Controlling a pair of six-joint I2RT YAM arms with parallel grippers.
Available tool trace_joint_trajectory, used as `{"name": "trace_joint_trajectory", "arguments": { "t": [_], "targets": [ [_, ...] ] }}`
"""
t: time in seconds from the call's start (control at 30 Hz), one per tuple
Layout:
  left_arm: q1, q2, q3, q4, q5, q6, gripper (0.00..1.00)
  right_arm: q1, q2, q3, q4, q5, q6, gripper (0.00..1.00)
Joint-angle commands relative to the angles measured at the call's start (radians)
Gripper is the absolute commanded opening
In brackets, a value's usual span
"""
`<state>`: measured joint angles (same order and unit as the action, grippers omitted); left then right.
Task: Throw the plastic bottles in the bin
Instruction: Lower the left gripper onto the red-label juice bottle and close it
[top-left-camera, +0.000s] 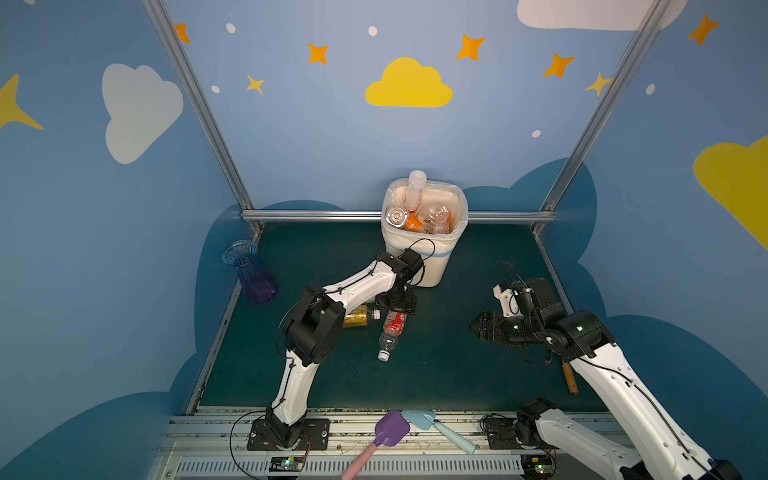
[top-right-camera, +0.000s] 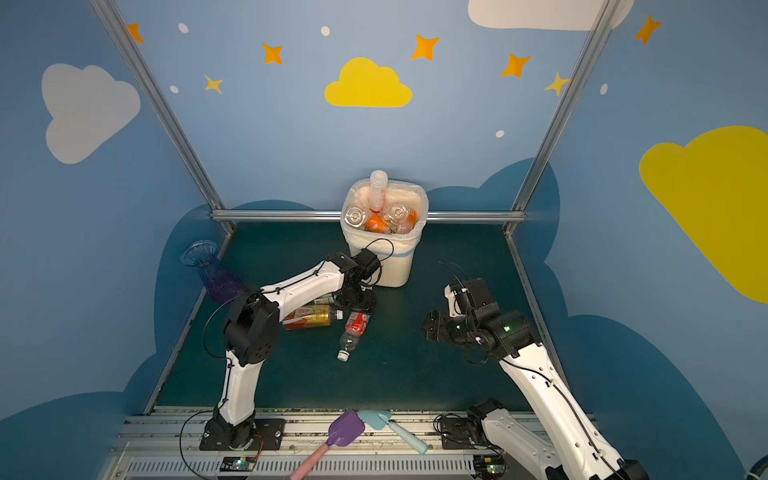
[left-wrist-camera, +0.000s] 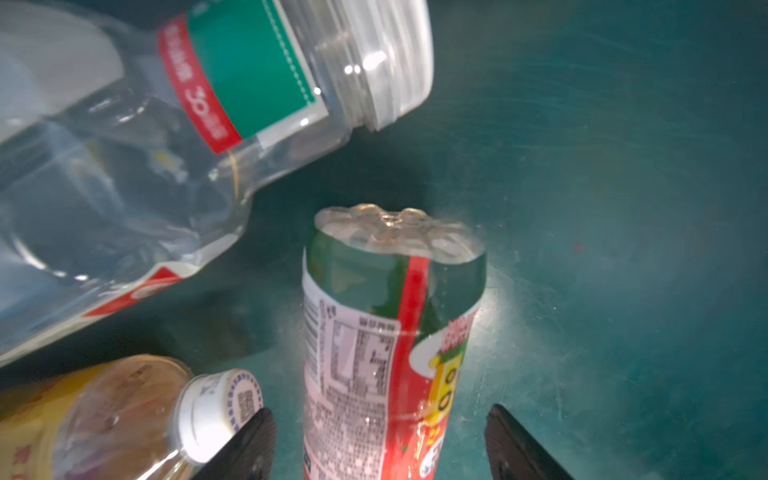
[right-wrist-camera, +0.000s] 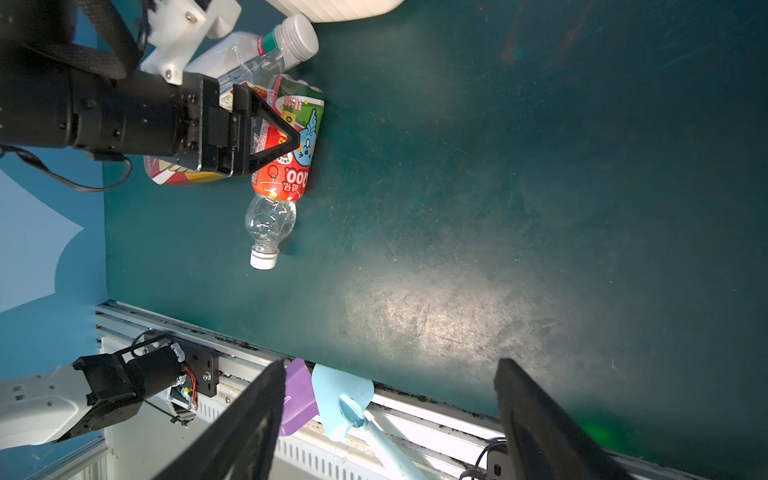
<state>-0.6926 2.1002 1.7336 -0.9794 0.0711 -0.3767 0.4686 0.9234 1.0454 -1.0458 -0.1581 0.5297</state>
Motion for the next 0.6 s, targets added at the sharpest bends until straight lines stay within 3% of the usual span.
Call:
{"name": "trace_joint_trajectory", "arguments": {
  "t": [0.0, 0.5, 0.57],
  "targets": [
    [-0.005, 0.026, 0.025, -0.022, 0.006, 0.017, 0.79, 0.002, -0.009, 0.024, -0.028, 0.015, -0.020, 0.80],
    [-0.015, 0.129, 0.110, -0.054, -0.017, 0.049, 0.70, -0.001, -0.027, 0.027, -0.062, 0.042, -0.034, 0.81],
    [-0.014, 0.137, 0.122, -0.060, -0.019, 0.054, 0.63, -0.002, -0.031, 0.027, -0.068, 0.048, -0.035, 0.81]
  ]
}}
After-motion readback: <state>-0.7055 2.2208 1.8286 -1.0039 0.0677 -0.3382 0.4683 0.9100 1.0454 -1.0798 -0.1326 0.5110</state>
